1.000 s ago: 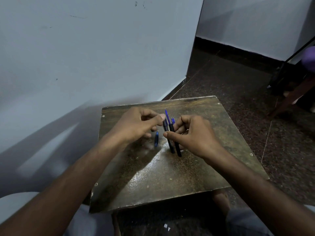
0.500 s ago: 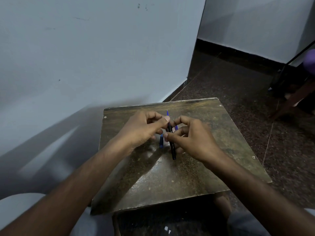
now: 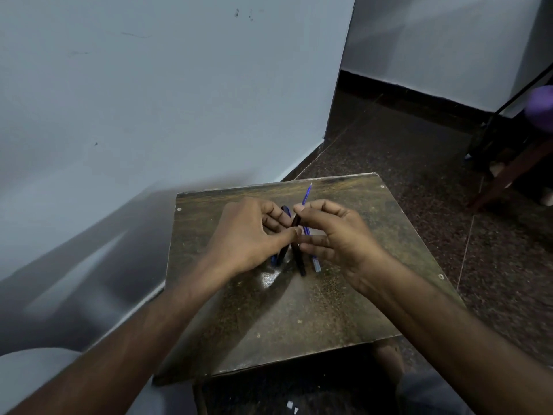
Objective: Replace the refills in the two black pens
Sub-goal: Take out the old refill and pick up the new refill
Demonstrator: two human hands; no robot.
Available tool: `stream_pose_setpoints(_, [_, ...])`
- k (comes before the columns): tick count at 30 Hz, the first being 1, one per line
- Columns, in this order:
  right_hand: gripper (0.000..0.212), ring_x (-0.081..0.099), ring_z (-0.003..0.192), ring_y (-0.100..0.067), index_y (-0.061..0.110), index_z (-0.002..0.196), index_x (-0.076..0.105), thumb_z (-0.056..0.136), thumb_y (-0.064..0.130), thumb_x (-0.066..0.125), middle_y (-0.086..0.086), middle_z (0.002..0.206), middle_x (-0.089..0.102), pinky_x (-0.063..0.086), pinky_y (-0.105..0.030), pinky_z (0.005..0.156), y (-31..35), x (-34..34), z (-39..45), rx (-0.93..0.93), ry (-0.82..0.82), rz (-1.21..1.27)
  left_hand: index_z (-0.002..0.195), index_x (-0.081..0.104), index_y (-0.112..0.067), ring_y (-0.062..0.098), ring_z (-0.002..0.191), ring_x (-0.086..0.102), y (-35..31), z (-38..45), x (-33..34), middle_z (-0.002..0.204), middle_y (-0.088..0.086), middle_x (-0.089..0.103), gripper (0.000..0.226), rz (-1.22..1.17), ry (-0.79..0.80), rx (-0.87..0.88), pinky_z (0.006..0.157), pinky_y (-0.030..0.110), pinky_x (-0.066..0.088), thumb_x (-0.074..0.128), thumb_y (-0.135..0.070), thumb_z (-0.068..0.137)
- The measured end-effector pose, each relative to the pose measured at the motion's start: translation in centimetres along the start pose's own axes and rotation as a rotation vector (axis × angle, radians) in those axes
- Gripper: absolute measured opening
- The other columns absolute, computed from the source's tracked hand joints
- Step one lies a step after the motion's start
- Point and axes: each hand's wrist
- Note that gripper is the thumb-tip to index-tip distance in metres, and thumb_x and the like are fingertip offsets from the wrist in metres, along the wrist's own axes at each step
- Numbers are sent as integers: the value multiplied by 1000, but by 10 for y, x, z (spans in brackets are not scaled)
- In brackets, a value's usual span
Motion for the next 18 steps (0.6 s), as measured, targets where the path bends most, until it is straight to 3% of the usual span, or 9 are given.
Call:
stream_pose_setpoints(3, [11, 75, 67, -11, 15, 103, 80, 95, 23, 83, 2, 85, 79, 63, -23, 64, 9, -6, 7, -8, -60, 93, 79, 78, -33, -12, 63, 70, -2, -2, -2, 66, -18, 75, 18, 48, 39, 6, 56, 3, 48, 93, -41, 81])
stream_pose_setpoints(6, [10, 72, 66, -12, 10, 99, 77, 99, 19, 79, -1, 79, 78, 64, -25, 64, 31, -28, 18, -165, -175, 89, 83, 77, -35, -15, 67, 70, 1, -2, -5, 74, -17, 76, 16, 52, 33, -13, 59, 4, 52, 93, -40, 84])
stream_pose_setpoints(9, [16, 73, 63, -7, 14, 89, 77, 102, 23, 76, 0, 74, 78, 61, -22, 62, 49, -57, 26, -323, -301, -298, 86, 77, -34, -9, 67, 74, 4, 0, -12, 78, -15, 79, 15, 13, -6, -58, 65, 12, 61, 91, -40, 85])
stream_pose_setpoints(13, [28, 69, 56, -4, 21, 71, 73, 97, 28, 82, 2, 65, 76, 51, -17, 59, 42, -83, 37, -267, -341, -1058, 87, 79, -31, -2, 65, 77, 4, 3, -15, 79, -12, 81, 16, -33, -30, -94, 69, 22, 65, 90, -42, 85])
stream_pose_setpoints(16, [36, 61, 57, 3, 19, 61, 70, 93, 27, 85, 7, 59, 70, 38, -12, 57, 30, -86, 46, -232, -338, -1260, 89, 80, -30, 1, 63, 79, 3, 5, -12, 80, -9, 83, 16, -56, -33, -113, 64, 18, 64, 91, -41, 85])
stream_pose_setpoints(18, [32, 67, 59, -2, 11, 65, 76, 91, 26, 86, 0, 59, 74, 44, -16, 57, 26, -86, 51, -200, -331, -1285, 90, 80, -30, 1, 61, 78, 3, 5, -11, 82, -8, 83, 16, -60, -28, -117, 56, 10, 58, 91, -40, 85])
Point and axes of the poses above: each hand's wrist, its own z-axis towards the middle knuckle, its own x-axis out of the palm, y = z × x
